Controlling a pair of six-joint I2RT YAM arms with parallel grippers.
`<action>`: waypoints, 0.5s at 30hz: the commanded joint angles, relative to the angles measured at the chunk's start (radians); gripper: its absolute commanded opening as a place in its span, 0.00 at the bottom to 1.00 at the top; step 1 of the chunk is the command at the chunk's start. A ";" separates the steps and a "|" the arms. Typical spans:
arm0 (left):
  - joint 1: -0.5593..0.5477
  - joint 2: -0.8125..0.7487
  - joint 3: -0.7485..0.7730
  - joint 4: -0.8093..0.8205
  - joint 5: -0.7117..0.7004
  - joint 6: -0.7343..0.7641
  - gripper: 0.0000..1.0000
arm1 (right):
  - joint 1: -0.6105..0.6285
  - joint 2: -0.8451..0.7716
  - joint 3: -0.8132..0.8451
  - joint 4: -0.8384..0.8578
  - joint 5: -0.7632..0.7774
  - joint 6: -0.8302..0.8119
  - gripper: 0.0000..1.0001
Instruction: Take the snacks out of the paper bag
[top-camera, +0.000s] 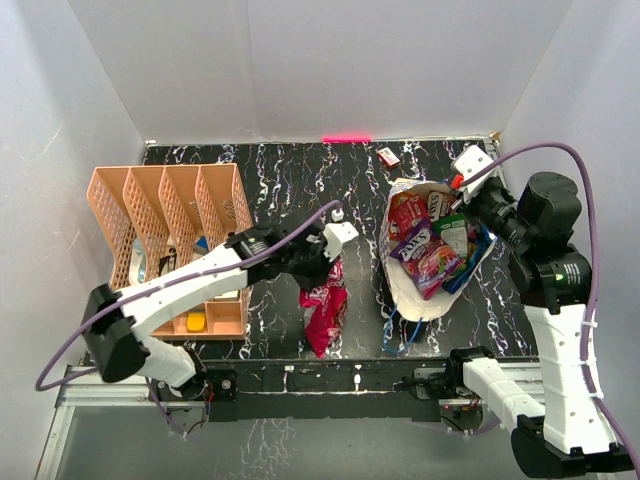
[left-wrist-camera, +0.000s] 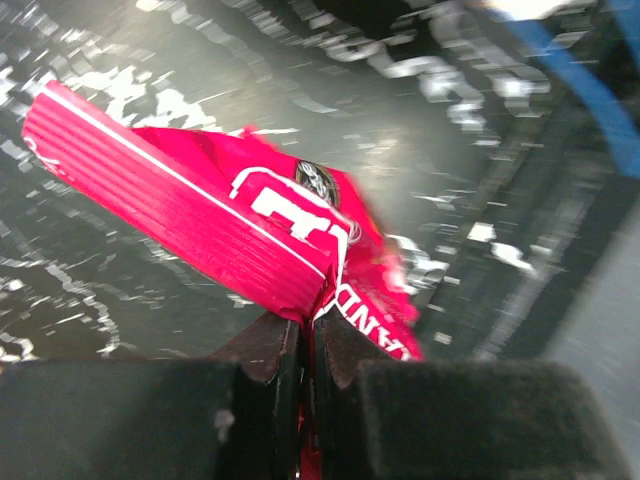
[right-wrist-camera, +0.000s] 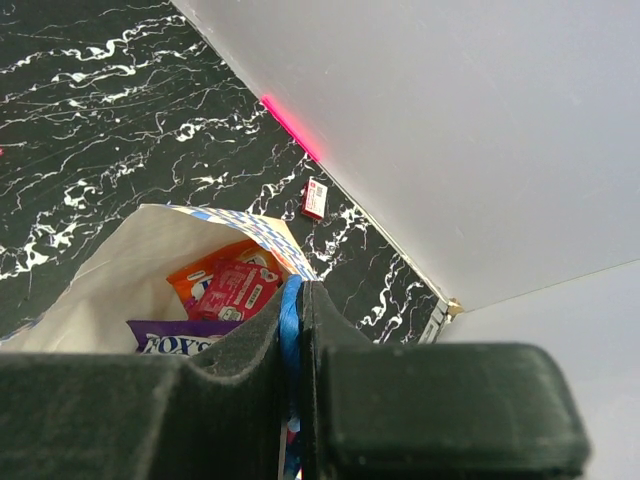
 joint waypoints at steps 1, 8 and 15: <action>0.045 -0.005 -0.005 0.017 -0.213 0.018 0.00 | 0.003 -0.038 -0.003 0.052 -0.017 -0.008 0.08; 0.053 0.105 0.025 -0.025 -0.639 -0.022 0.00 | 0.004 -0.054 -0.026 0.067 -0.049 0.013 0.08; 0.093 0.160 0.162 0.002 -0.719 -0.060 0.00 | 0.003 -0.054 -0.029 0.068 -0.026 0.021 0.08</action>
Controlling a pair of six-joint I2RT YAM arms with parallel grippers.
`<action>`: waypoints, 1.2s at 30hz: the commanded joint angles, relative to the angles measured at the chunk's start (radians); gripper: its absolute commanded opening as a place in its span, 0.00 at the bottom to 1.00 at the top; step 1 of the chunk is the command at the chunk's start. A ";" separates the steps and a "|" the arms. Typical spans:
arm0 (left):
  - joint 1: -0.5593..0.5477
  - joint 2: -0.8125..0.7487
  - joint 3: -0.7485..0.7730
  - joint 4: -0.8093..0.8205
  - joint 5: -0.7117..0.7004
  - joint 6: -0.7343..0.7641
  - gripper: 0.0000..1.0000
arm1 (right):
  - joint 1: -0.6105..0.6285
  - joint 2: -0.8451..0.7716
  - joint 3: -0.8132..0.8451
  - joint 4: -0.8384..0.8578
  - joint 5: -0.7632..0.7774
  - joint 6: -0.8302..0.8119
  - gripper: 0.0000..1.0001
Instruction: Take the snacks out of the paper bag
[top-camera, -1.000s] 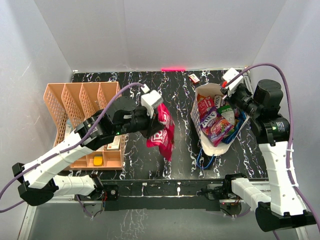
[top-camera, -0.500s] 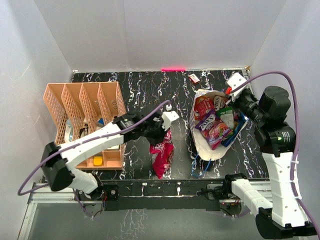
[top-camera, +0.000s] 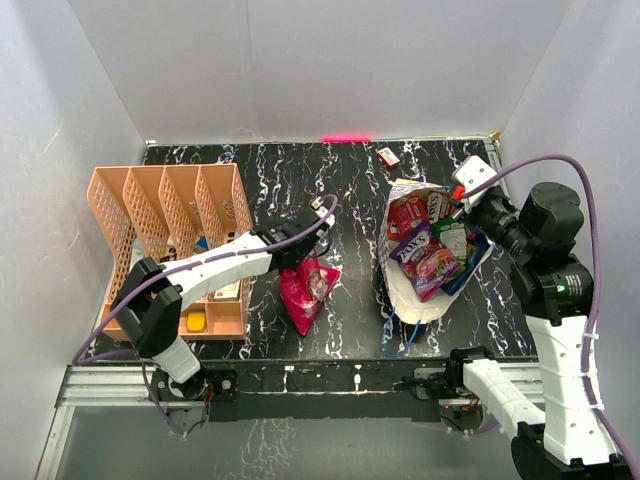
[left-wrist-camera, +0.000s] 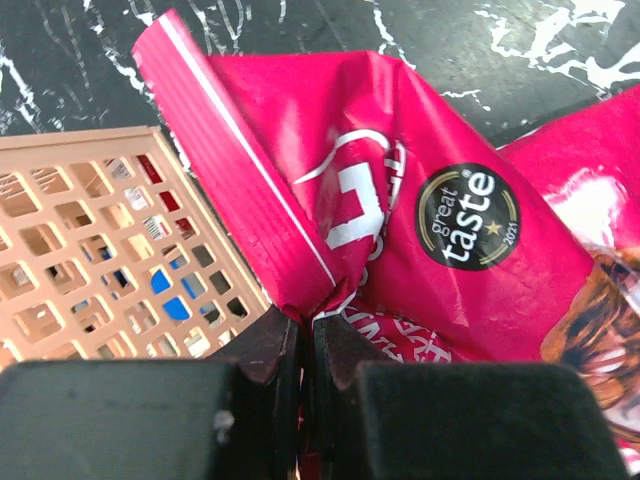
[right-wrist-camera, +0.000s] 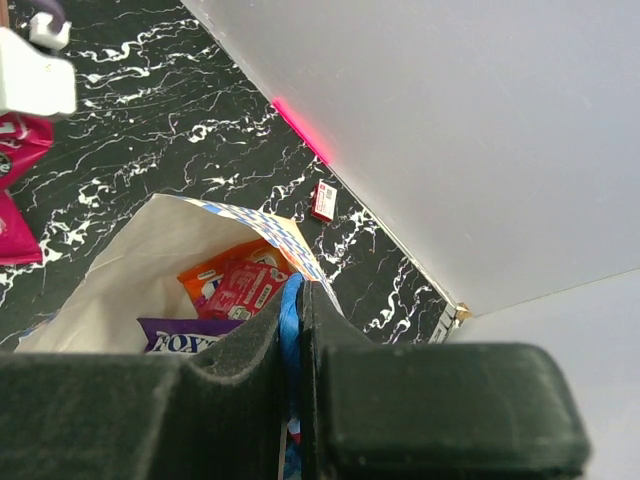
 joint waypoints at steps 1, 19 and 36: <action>0.052 0.018 0.181 0.010 -0.180 -0.043 0.00 | 0.004 -0.013 0.013 0.068 -0.002 0.027 0.08; 0.303 0.466 1.023 -0.032 0.019 -0.026 0.00 | 0.003 -0.008 0.066 0.109 0.043 0.195 0.08; 0.301 0.416 0.683 0.392 -0.258 0.579 0.00 | 0.004 -0.020 0.066 0.086 0.058 0.163 0.08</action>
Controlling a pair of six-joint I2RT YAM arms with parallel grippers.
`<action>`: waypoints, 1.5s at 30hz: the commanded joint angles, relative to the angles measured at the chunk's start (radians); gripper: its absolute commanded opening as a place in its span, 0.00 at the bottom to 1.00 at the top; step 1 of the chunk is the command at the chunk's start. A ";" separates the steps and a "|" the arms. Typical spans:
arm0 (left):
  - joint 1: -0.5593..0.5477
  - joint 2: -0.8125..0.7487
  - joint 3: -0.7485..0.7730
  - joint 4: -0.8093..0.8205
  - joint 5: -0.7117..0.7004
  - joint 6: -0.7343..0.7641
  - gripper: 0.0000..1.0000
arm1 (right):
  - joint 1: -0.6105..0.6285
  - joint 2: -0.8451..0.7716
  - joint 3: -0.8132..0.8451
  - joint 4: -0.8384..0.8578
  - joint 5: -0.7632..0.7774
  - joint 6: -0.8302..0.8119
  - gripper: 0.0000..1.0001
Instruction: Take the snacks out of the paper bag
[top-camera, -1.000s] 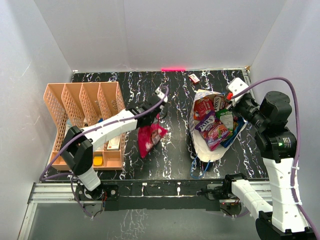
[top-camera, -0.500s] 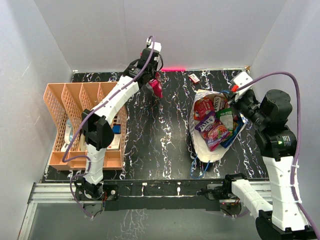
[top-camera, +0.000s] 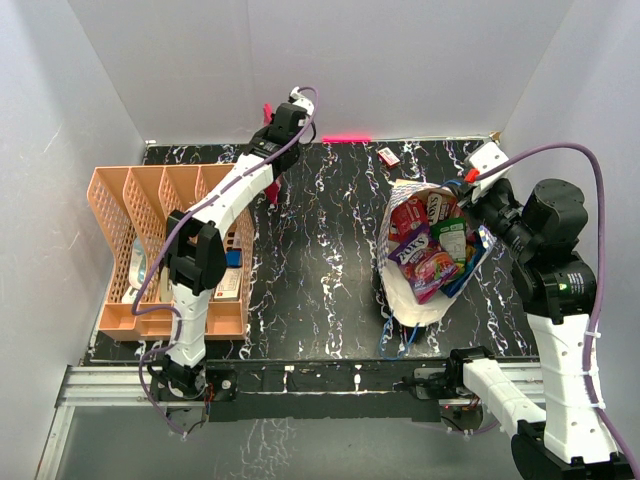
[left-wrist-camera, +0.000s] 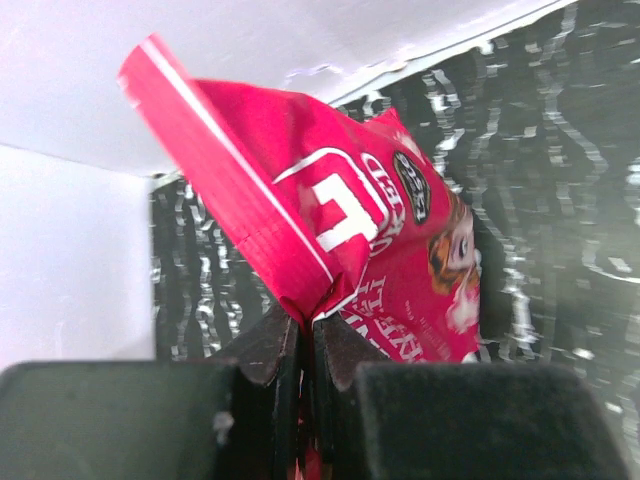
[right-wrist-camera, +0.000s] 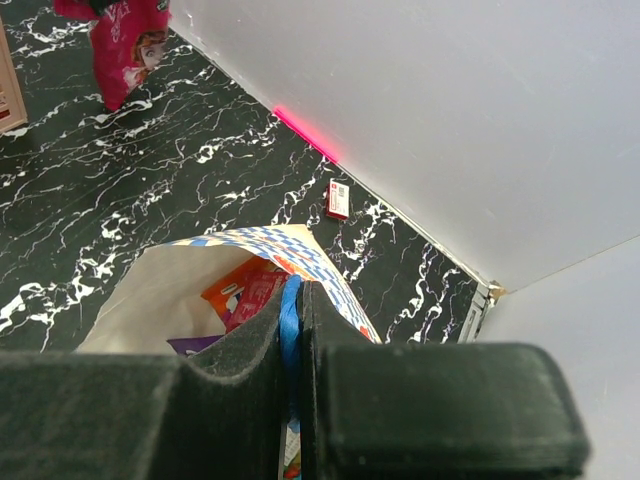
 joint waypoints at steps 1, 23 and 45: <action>-0.077 -0.082 -0.150 0.181 -0.050 0.204 0.00 | 0.004 -0.035 0.037 0.073 0.004 -0.004 0.08; -0.249 -0.269 -0.441 -0.043 0.666 -0.357 0.81 | 0.003 -0.042 0.058 0.071 0.052 0.055 0.08; -0.416 -0.897 -0.871 0.448 1.126 -0.877 0.96 | 0.003 0.005 0.114 0.076 -0.130 0.317 0.08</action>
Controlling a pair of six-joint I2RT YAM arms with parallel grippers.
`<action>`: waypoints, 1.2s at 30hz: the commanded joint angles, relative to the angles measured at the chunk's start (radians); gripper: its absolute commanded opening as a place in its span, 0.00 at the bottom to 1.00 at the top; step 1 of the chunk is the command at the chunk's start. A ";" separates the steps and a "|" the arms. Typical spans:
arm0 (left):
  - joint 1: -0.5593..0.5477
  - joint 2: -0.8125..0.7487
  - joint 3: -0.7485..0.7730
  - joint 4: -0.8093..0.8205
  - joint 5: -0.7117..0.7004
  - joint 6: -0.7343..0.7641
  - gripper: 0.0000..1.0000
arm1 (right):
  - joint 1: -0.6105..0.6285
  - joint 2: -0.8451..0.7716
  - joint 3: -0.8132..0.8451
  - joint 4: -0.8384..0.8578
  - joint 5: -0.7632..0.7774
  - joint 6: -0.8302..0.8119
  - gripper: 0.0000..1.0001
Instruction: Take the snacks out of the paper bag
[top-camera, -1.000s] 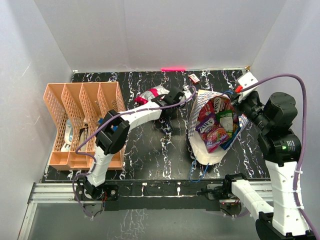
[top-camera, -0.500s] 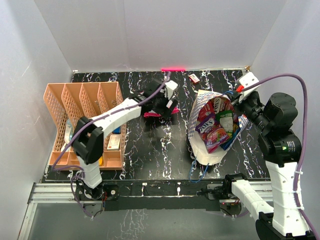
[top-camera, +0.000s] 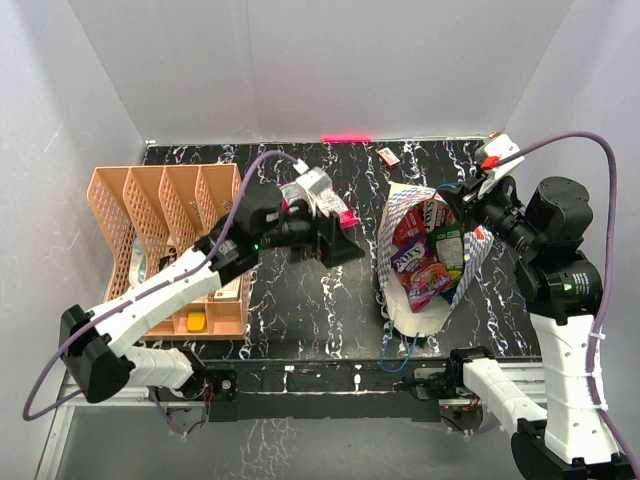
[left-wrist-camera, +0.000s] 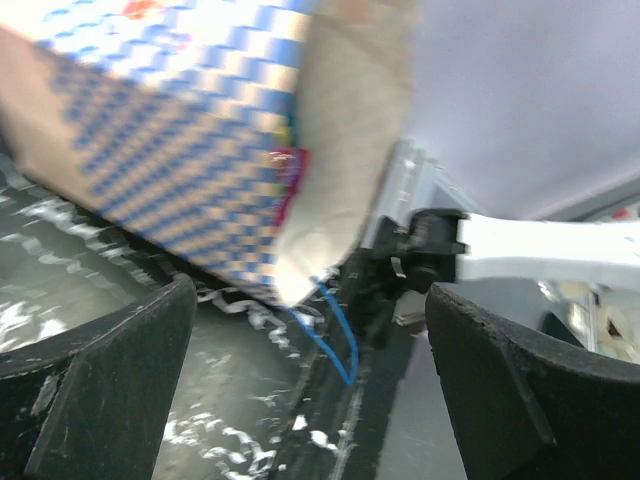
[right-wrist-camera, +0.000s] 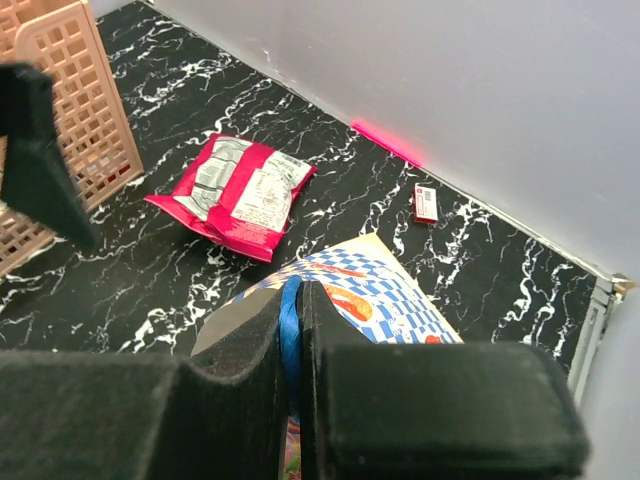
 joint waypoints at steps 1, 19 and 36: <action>-0.188 -0.080 -0.045 0.166 -0.092 -0.043 0.94 | 0.004 0.001 0.075 0.118 -0.046 0.089 0.08; -0.582 0.369 0.271 0.050 -0.620 0.230 0.50 | 0.004 0.128 0.199 0.079 0.221 0.095 0.08; -0.581 0.597 0.385 0.083 -0.724 0.348 0.35 | 0.003 0.261 0.274 0.074 0.349 0.049 0.07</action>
